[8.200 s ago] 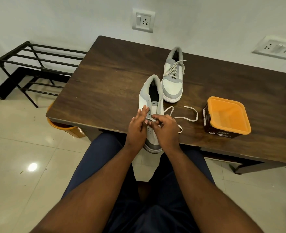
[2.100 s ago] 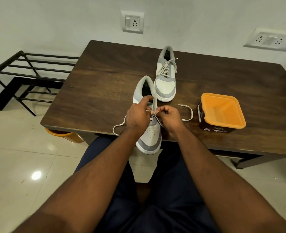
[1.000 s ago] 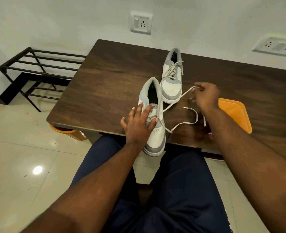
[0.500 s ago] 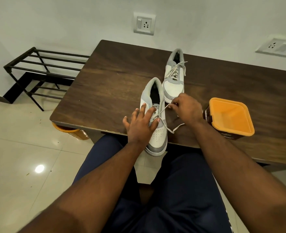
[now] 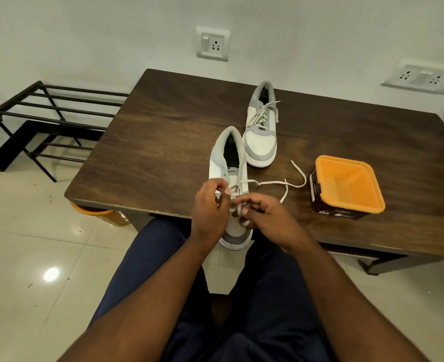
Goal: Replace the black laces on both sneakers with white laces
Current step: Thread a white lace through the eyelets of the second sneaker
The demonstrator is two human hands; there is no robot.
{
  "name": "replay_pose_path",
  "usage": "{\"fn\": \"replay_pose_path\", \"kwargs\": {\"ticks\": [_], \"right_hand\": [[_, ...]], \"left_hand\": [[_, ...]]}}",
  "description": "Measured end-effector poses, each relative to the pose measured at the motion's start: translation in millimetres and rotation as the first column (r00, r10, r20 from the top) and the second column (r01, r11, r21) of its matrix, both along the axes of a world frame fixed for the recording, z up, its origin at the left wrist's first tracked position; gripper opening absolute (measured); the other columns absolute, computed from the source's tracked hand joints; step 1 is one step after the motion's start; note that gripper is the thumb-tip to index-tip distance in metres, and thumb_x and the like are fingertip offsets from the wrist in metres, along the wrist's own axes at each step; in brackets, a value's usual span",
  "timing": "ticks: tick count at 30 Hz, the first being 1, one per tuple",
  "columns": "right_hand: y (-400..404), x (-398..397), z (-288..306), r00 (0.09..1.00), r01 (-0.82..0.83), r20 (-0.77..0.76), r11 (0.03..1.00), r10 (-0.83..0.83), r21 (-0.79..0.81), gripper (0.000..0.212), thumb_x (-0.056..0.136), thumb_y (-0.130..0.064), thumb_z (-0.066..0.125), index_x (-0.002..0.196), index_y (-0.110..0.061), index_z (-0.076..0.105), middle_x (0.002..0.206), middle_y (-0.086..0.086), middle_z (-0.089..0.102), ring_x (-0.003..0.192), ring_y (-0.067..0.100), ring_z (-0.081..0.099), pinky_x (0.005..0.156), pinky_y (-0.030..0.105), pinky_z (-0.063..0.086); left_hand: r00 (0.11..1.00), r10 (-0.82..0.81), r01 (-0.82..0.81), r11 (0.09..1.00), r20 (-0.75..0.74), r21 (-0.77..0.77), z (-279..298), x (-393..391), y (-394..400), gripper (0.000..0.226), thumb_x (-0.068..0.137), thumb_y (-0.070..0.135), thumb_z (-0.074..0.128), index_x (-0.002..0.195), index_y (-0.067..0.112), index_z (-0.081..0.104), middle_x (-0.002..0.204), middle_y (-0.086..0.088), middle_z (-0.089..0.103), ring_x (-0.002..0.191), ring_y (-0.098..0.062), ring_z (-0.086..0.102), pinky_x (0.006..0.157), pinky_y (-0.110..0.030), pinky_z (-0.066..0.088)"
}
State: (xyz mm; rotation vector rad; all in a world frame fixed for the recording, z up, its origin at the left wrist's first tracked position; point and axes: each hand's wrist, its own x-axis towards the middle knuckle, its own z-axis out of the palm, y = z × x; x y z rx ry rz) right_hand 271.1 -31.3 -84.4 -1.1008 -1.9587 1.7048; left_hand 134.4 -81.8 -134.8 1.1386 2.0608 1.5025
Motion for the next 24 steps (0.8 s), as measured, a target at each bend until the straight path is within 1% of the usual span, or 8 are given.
{"fn": "replay_pose_path", "kwargs": {"ticks": [3, 8, 10, 13, 16, 19, 21, 24], "right_hand": [[7.1, -15.1, 20.6, 0.979, -0.048, -0.206, 0.973, 0.0, -0.224, 0.034, 0.089, 0.013, 0.052, 0.116, -0.003, 0.065, 0.105, 0.018, 0.071, 0.093, 0.024, 0.068, 0.082, 0.031, 0.058], [18.2, -39.2, 27.9, 0.964, 0.195, -0.179, 0.98, -0.197, -0.024, 0.017, 0.082, 0.007, 0.067, 0.094, -0.005, 0.071, 0.079, 0.01, 0.073, 0.069, 0.018, 0.069, 0.063, 0.026, 0.059], [24.7, -42.1, 25.0, 0.95, 0.292, -0.142, 0.952, -0.277, 0.094, 0.011, 0.083, 0.0, 0.07, 0.087, -0.01, 0.072, 0.074, 0.004, 0.072, 0.063, 0.012, 0.067, 0.058, 0.024, 0.055], [49.2, -19.7, 20.3, 0.877, 0.467, -0.019, 0.839, -0.481, 0.279, 0.008, 0.084, -0.012, 0.072, 0.09, -0.015, 0.075, 0.085, 0.002, 0.073, 0.072, 0.01, 0.066, 0.067, 0.026, 0.053], [59.1, 5.7, 16.2, 0.884, 0.152, 0.28, 0.798, -0.374, 0.584, 0.038, 0.081, -0.015, 0.074, 0.119, -0.021, 0.068, 0.114, -0.005, 0.057, 0.091, 0.008, 0.056, 0.082, 0.024, 0.046], [34.1, -6.4, 10.4, 0.971, -0.088, 0.236, 0.874, -0.031, 0.477, 0.073, 0.077, -0.009, 0.078, 0.139, -0.033, 0.048, 0.133, -0.022, 0.037, 0.085, -0.005, 0.051, 0.078, 0.014, 0.047], [18.4, -21.0, 0.5, 0.988, -0.135, 0.123, 0.894, 0.09, 0.427, 0.063, 0.078, -0.01, 0.078, 0.132, -0.032, 0.055, 0.132, -0.024, 0.047, 0.096, -0.005, 0.058, 0.083, 0.012, 0.048], [13.5, -25.4, -12.9, 0.998, 0.055, 0.006, 0.901, -0.064, 0.43, 0.018, 0.082, -0.015, 0.074, 0.099, -0.022, 0.075, 0.093, -0.013, 0.07, 0.085, -0.003, 0.063, 0.075, 0.013, 0.047]], "left_hand": [[0.876, -0.05, 0.026, 0.998, 0.479, 0.057, 17.2, 3.2, -11.4, 0.026, 0.096, 0.002, 0.043, 0.088, 0.012, 0.066, 0.076, 0.0, 0.066, 0.064, -0.013, 0.059, 0.053, -0.025, 0.047], [0.697, -0.176, 0.226, 0.974, 0.695, 0.02, 38.9, 4.7, -18.1, 0.026, 0.101, 0.026, 0.042, 0.103, 0.013, 0.064, 0.078, -0.009, 0.068, 0.054, -0.017, 0.054, 0.043, -0.023, 0.038], [0.713, -0.198, 0.285, 0.958, 0.672, -0.02, 37.4, 1.2, -21.2, 0.025, 0.1, 0.03, 0.051, 0.101, 0.009, 0.065, 0.067, -0.008, 0.062, 0.05, -0.014, 0.046, 0.042, -0.022, 0.034], [0.801, -0.177, 0.233, 0.972, 0.573, -0.026, 28.4, -18.3, -29.5, 0.017, 0.093, 0.018, 0.064, 0.091, 0.003, 0.071, 0.057, -0.004, 0.057, 0.048, -0.01, 0.043, 0.045, -0.021, 0.037], [0.872, -0.111, 0.138, 0.99, 0.477, -0.023, 24.3, -50.1, -35.5, 0.006, 0.087, 0.012, 0.071, 0.084, 0.009, 0.075, 0.059, 0.0, 0.065, 0.052, -0.008, 0.05, 0.054, -0.023, 0.046], [0.88, -0.161, 0.195, 0.98, 0.446, -0.031, 32.0, -53.7, -29.2, 0.004, 0.085, 0.007, 0.073, 0.081, 0.007, 0.075, 0.049, 0.01, 0.059, 0.045, -0.004, 0.045, 0.05, -0.021, 0.04], [0.882, -0.243, 0.289, 0.956, 0.405, -0.054, 40.5, -44.0, -21.7, 0.005, 0.084, 0.007, 0.073, 0.084, 0.002, 0.074, 0.047, 0.012, 0.058, 0.044, -0.001, 0.046, 0.049, -0.018, 0.039], [0.874, -0.296, 0.342, 0.938, 0.385, -0.054, 45.5, -39.1, -16.4, 0.011, 0.083, 0.012, 0.075, 0.09, 0.003, 0.075, 0.057, 0.004, 0.064, 0.052, -0.008, 0.051, 0.054, -0.02, 0.044]]}}
